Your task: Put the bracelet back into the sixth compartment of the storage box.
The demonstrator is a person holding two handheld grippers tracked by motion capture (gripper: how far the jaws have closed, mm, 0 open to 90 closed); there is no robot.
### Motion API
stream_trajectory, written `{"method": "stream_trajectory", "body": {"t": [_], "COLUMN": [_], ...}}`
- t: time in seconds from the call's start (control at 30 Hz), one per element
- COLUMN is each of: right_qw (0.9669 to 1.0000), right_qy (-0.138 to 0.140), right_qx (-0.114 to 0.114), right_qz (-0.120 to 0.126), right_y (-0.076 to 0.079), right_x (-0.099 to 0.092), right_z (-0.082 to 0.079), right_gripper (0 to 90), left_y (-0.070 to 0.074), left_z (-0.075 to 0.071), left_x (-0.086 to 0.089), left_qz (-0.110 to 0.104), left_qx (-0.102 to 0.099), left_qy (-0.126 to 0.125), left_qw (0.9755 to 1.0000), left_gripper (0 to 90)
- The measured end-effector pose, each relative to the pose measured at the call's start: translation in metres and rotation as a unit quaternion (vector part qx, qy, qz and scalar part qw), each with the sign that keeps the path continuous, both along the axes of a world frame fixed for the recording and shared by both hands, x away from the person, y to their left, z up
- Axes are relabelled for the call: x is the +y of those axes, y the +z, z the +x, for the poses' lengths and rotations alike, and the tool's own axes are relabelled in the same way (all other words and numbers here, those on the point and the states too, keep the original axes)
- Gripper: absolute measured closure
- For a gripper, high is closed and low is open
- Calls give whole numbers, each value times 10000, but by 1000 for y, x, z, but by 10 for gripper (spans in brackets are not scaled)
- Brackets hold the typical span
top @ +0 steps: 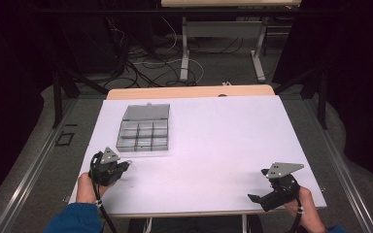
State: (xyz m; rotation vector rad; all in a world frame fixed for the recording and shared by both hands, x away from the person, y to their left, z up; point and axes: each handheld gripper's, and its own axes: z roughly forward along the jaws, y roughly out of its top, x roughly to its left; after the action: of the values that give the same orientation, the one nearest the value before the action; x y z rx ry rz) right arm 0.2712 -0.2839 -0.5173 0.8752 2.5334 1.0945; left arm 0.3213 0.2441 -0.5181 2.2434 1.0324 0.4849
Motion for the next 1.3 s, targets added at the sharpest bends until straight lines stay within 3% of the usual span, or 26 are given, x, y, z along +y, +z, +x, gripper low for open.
{"method": "stream_trajectory", "body": {"t": [0.23,0.47,0.57,0.67,1.3], "right_qw": [10000,10000,10000,10000,10000], "right_qy": [-13,-6,-16,-9,-43], "right_qx": [68,-11,66,-14,19], "right_qz": [-12,-13,-13,-18,-14], "right_y": [0,0,0,0,0], "right_x": [0,0,0,0,0], "right_z": [-1,0,-1,0,0], "right_gripper": [0,0,0,0,0], "left_y": [4,7,8,9,20], "left_z": [-2,-3,-4,-5,-6], "left_x": [3,3,3,4,5], "left_qz": [-113,-157,-176,-184,-234], "left_qx": [-173,-276,-286,-295,-472], "left_qy": [83,115,126,119,174], "left_qw": [9998,9994,9994,9993,9985], "left_gripper": [864,865,865,864,865]}}
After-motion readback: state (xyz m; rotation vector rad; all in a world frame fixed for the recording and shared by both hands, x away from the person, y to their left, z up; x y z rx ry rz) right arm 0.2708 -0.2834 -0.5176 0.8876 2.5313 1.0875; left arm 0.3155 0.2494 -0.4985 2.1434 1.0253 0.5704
